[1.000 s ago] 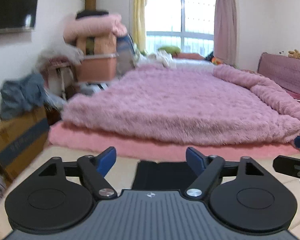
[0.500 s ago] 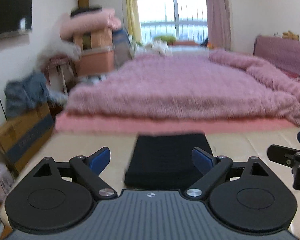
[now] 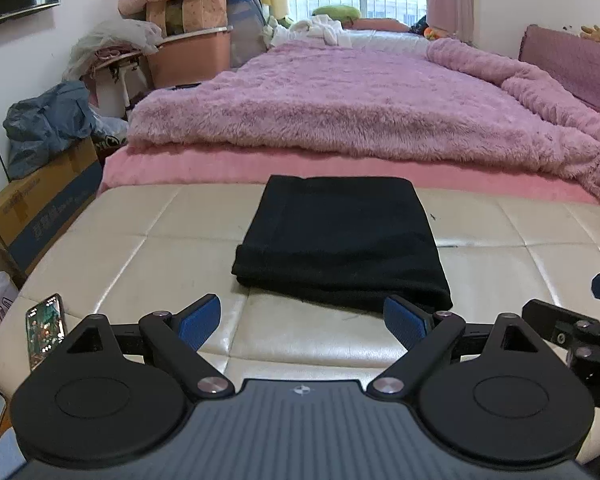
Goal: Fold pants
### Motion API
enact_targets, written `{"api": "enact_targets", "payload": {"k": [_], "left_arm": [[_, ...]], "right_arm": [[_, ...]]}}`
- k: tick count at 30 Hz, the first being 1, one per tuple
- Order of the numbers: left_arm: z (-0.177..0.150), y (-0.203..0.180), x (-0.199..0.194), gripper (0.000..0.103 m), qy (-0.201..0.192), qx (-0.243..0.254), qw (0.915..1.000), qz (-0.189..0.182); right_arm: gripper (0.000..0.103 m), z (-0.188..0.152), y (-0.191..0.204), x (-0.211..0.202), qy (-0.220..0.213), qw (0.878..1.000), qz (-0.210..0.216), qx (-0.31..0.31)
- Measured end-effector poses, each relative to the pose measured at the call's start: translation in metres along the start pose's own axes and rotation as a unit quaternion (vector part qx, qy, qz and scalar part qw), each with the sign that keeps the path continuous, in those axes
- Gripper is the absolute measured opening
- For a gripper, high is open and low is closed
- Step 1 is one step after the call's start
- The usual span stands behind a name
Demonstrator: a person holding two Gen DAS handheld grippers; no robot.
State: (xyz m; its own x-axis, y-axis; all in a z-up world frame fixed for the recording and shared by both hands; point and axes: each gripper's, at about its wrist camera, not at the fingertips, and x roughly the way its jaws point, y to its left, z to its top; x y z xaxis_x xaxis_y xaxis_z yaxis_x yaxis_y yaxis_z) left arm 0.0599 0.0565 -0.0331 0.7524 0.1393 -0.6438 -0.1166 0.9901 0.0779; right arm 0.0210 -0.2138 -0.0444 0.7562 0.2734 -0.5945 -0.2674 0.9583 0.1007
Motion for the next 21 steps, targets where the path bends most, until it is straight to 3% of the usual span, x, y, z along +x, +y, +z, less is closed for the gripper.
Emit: {"api": "enact_targets", "payload": {"k": [21], "left_arm": [[-0.001,-0.002,-0.001,0.103,0.002,0.001,1.0,-0.006]], "right_arm": [[0.082,0.001,0.003,0.014,0.016,1.0,0.007,0.001]]}}
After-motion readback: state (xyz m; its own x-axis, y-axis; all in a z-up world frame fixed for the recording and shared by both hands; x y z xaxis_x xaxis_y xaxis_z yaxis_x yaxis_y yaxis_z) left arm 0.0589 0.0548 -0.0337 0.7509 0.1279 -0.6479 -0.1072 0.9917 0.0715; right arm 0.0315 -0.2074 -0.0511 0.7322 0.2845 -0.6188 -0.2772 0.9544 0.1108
